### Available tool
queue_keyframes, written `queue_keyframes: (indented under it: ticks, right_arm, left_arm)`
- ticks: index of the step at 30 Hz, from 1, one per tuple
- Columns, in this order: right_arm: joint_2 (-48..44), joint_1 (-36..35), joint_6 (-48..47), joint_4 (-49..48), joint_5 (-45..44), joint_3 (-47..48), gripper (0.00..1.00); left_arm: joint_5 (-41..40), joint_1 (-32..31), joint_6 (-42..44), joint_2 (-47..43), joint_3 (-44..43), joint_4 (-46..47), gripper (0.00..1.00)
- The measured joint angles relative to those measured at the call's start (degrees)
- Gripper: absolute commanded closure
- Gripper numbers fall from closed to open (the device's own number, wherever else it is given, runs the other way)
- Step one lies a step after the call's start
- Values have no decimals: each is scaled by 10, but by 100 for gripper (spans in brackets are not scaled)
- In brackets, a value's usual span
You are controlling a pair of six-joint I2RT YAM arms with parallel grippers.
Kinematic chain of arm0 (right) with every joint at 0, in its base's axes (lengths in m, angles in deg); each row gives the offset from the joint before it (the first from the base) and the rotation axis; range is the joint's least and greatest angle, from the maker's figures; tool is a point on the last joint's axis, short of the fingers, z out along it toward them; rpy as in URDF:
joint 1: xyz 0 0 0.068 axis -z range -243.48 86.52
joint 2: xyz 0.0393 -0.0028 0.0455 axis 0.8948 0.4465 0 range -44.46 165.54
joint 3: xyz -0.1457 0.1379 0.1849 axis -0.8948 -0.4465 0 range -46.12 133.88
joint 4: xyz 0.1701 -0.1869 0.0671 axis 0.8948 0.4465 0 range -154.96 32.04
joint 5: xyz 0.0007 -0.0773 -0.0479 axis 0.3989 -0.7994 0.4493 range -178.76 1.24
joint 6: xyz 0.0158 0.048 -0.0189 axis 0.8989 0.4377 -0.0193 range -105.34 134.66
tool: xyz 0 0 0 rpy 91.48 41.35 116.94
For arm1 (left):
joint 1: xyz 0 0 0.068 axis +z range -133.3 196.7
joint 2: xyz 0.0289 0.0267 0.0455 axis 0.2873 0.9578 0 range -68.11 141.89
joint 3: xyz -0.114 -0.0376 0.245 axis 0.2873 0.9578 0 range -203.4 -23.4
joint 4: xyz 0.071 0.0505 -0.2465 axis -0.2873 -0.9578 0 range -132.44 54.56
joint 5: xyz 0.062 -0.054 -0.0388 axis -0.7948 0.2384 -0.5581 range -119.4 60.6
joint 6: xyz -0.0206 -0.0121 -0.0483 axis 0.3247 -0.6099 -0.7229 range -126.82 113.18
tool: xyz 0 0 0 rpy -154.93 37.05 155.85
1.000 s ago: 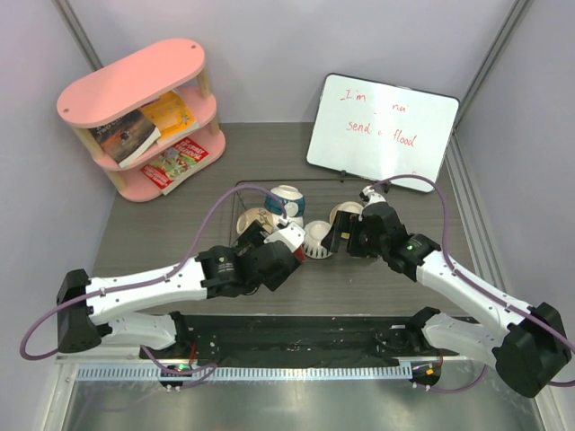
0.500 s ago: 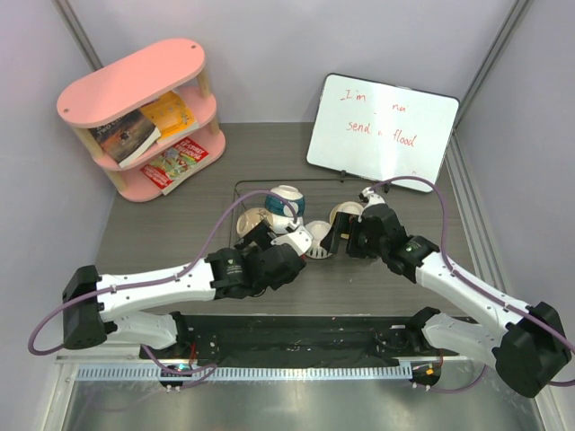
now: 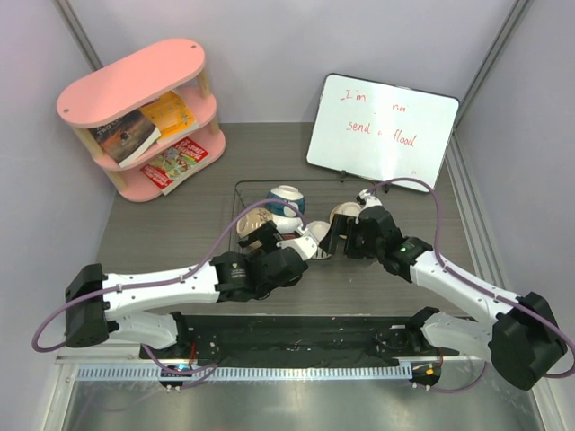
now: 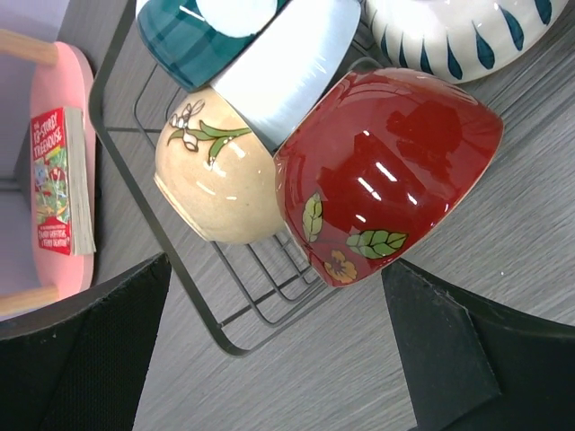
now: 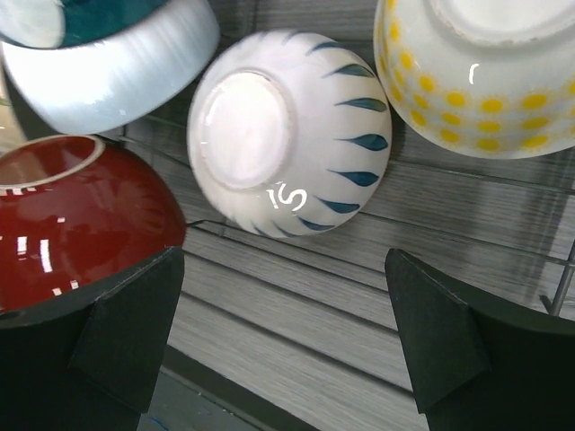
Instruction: Unload the bowls from the dish rack
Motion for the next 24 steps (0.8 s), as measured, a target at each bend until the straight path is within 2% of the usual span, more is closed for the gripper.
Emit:
queue_keyframes:
  ticks: [14, 19, 24]
  right_arm:
    - [35, 2, -8, -39, -1, -24, 2]
    - [35, 2, -12, -46, 2, -24, 1]
    - [35, 2, -13, -50, 7, -24, 1]
  left_arm:
    - [-11, -5, 76, 47, 0, 55, 2]
    - [-8, -5, 87, 72, 0, 71, 13]
    - [10, -5, 86, 87, 9, 92, 39]
